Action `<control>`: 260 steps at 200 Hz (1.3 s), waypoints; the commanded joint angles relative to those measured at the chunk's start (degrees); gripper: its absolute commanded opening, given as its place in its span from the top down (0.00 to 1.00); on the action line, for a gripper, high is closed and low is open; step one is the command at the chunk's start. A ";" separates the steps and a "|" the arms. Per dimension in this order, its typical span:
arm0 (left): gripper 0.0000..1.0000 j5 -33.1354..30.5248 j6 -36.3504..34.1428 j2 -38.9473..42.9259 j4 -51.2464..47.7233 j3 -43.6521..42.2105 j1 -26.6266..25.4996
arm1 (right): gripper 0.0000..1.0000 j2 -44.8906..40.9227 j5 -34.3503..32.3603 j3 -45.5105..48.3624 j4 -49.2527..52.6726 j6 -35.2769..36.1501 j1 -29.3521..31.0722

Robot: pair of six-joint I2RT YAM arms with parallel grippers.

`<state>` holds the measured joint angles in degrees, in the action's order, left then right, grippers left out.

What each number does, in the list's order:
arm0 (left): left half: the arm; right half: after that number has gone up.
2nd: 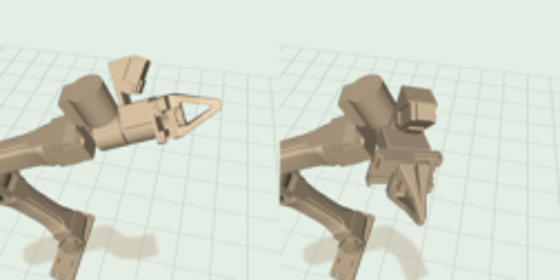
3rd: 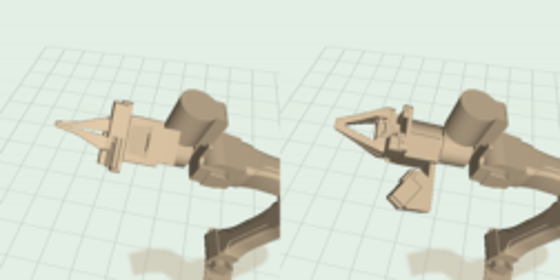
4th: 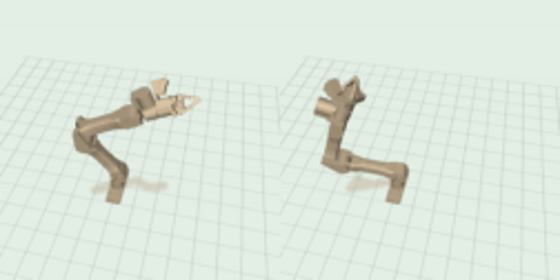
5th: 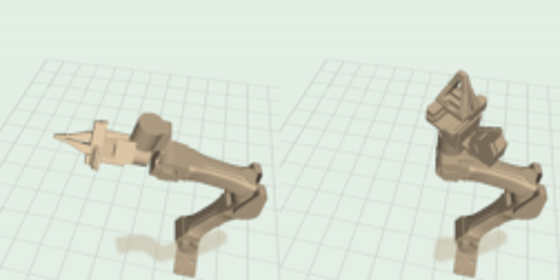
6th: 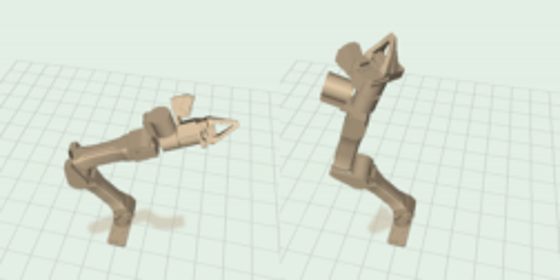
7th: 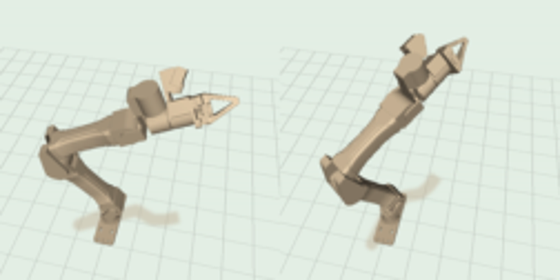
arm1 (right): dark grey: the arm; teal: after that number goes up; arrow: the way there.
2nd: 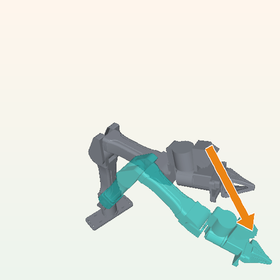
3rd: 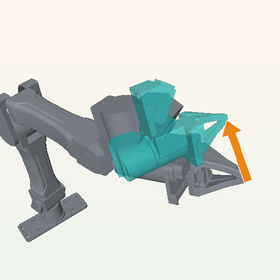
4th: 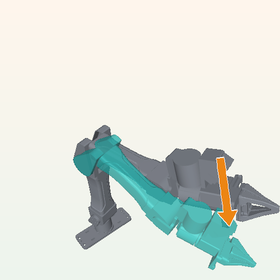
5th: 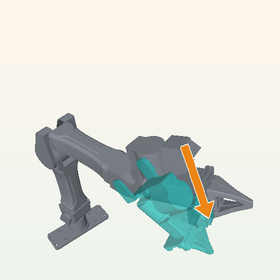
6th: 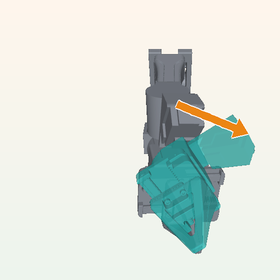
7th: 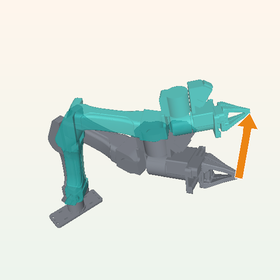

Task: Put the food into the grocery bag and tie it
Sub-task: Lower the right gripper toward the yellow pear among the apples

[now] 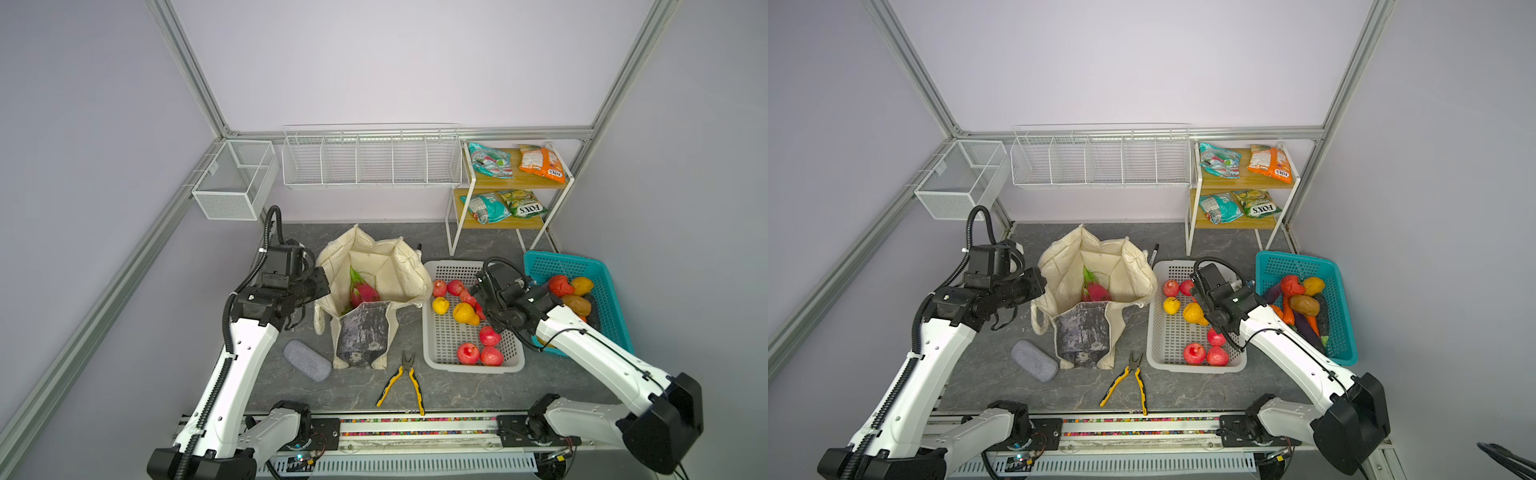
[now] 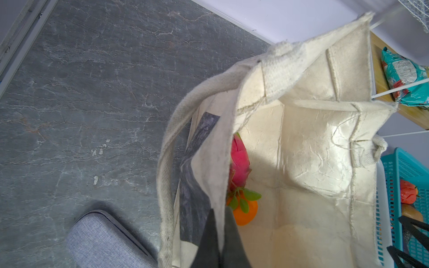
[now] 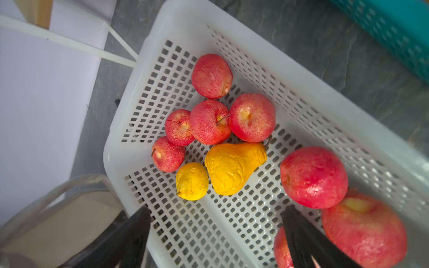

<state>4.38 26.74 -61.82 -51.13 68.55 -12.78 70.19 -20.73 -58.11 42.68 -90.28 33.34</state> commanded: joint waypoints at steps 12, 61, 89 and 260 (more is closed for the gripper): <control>1.00 0.08 0.46 0.90 0.46 -0.09 0.12 | 0.13 2.29 7.99 0.72 -3.52 -19.04 -1.91; 1.00 -0.25 -0.09 0.92 0.40 -0.18 0.12 | 0.10 10.69 13.31 -5.21 0.44 -27.40 -3.53; 1.00 -0.24 -0.35 0.37 0.60 0.51 0.12 | 0.05 15.83 14.45 -8.98 3.75 -29.59 -3.92; 1.00 -1.15 -1.69 -0.54 0.77 0.60 0.12 | 0.05 26.68 16.99 -12.21 5.94 -33.73 -5.11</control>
<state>3.90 26.17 -61.89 -51.00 68.58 -12.78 95.13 -7.31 -69.78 47.00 -112.97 28.75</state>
